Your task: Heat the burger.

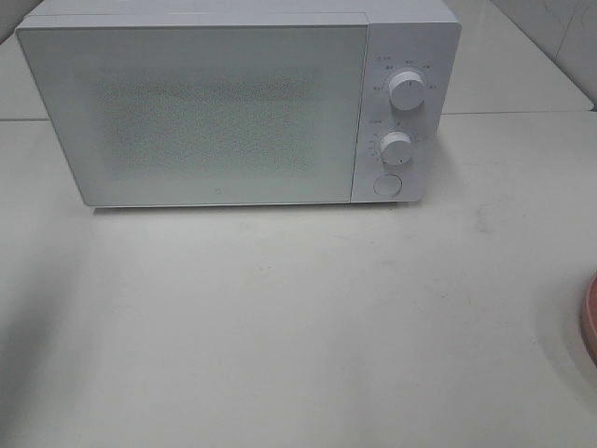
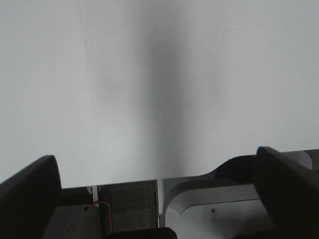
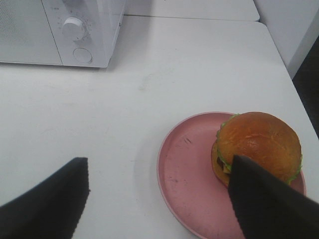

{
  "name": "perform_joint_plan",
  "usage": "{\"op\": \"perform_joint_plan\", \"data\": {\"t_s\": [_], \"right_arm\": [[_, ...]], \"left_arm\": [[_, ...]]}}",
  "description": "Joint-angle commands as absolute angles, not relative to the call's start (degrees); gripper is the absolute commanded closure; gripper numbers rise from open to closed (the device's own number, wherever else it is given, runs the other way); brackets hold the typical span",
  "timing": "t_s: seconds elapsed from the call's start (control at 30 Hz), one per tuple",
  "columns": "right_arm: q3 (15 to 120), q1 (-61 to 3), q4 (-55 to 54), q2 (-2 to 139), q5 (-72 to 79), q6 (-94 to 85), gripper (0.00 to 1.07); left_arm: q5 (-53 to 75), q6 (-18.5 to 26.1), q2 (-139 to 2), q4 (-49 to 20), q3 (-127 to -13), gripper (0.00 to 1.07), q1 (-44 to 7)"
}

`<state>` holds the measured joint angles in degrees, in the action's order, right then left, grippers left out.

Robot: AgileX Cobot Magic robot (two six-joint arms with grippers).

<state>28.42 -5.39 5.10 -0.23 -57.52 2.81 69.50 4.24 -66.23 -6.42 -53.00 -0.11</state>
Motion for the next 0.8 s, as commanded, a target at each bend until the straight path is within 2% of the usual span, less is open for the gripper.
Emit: {"op": "perform_joint_plan", "data": {"t_s": [0.03,0.37,0.5,0.8], "right_arm": [[28.36,-5.10,4.98,-1.89,-57.12,2.64,0.31],[28.36,-5.10,4.98,-1.89,-57.12,2.64,0.31],[28.36,-5.10,4.98,-1.89,-57.12,2.64,0.31],[28.36,-5.10,4.98,-1.89,-57.12,2.64,0.31]], "left_arm": [[67.38,3.78,-59.99,-5.73,-47.38,0.08,1.15],[64.63,3.90,-42.91,-4.87,-34.89,0.08,1.15],[61.99,3.90,-31.97,-4.76,-29.97,0.08,1.15],[61.31,3.90,-14.27,-2.18,-29.51,0.08,1.15]]}}
